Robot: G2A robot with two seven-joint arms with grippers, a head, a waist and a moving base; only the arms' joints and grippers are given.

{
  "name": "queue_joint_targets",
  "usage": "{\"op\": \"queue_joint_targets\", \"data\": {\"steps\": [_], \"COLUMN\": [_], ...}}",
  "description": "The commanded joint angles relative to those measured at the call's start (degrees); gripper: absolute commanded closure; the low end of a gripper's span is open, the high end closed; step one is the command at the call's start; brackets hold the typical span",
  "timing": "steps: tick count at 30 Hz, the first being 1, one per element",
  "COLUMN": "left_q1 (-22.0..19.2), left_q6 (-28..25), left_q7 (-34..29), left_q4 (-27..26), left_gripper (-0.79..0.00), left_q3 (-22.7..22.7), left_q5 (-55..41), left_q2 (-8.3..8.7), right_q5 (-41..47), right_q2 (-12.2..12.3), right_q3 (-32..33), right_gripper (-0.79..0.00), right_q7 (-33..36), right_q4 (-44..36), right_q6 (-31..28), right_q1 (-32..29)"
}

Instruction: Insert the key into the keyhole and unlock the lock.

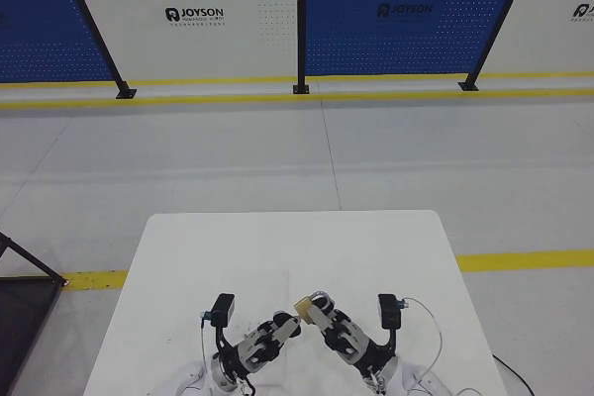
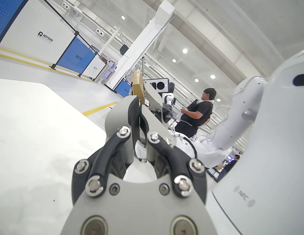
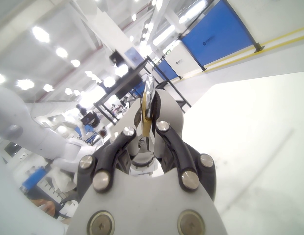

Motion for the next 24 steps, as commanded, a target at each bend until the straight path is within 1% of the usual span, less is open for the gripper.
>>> {"op": "queue_joint_targets", "data": {"steps": [1, 7, 14, 20, 24], "left_q1": [-0.03, 0.14, 1.02, 1.75, 2.15], "left_q6": [0.0, 0.19, 4.62, 7.34, 10.72], "left_q7": [0.44, 2.4, 6.82, 11.38, 14.93], "left_q4": [0.25, 0.61, -0.42, -0.57, -1.07], "left_gripper": [0.0, 0.0, 0.0, 0.0, 0.0], "left_q3": [-0.17, -0.75, -1.9, -2.06, -2.23], "left_q5": [1.08, 3.87, 11.3, 16.97, 21.29], "left_q2": [-0.04, -0.46, -1.16, -1.71, -2.05], "right_q5": [-0.18, -0.5, -0.8, -1.16, -1.48], "right_q2": [0.02, 0.09, 0.18, 0.25, 0.3], "right_q3": [-0.06, -0.12, -0.19, -0.26, -0.28], "right_gripper": [0.0, 0.0, 0.0, 0.0, 0.0], "right_q7": [-0.03, -0.1, -0.13, -0.3, -0.35], "right_q4": [-0.04, -0.13, -0.23, -0.35, -0.43], "right_q6": [0.07, 0.19, 0.56, 0.83, 1.24], "right_q1": [-0.01, -0.07, -0.1, -0.14, -0.19]}}
